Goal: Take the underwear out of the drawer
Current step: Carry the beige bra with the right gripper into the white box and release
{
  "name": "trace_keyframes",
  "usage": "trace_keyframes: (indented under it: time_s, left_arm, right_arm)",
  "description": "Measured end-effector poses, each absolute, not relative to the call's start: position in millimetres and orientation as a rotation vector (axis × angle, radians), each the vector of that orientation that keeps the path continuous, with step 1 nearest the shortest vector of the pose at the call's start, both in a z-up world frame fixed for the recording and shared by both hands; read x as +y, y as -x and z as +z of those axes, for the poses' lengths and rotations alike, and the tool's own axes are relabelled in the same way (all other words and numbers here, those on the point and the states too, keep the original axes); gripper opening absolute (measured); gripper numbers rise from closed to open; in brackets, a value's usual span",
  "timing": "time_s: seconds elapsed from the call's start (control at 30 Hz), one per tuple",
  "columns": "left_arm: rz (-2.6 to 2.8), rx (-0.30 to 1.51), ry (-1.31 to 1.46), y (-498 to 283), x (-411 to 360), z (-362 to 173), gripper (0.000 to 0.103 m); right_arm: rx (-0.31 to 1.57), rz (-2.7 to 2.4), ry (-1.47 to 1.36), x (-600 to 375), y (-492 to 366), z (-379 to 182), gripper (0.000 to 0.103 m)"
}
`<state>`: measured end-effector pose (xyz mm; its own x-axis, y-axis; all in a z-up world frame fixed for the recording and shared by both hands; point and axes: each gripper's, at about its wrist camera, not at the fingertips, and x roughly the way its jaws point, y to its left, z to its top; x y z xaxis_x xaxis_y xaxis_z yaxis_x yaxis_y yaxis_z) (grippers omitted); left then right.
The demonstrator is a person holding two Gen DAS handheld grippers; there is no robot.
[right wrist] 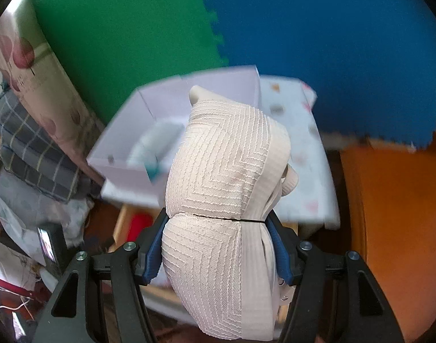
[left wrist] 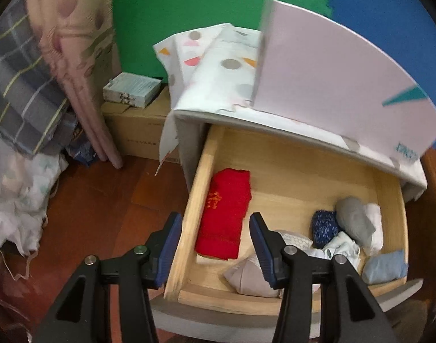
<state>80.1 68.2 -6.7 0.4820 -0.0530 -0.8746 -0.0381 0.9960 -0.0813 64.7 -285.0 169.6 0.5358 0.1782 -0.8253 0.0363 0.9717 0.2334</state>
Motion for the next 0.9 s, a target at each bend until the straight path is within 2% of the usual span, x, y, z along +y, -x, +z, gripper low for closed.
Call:
trace_keyframes:
  time_s: [0.13, 0.27, 0.53, 0.9]
  left_arm:
    - [0.016, 1.09, 0.172, -82.7, 85.4, -11.6, 0.05]
    - [0.027, 1.088, 0.197, -82.9, 88.7, -12.2, 0.05]
    - [0.003, 1.079, 0.144, -83.2, 77.2, -10.9, 0.05]
    - [-0.018, 1.092, 0.106, -85.5, 66.3, -14.2, 0.05]
  right_arm:
    - [0.985, 0.09, -0.19, -273.8, -112.9, 191.8, 0.06]
    - [1.003, 0.09, -0.157, -258.4, -160.7, 189.3, 0.06]
    - [1.149, 0.068, -0.149, -239.7, -246.9, 130.5, 0.061]
    - [1.327, 0.044, -0.1, -227.7, -271.3, 64.4, 0.061]
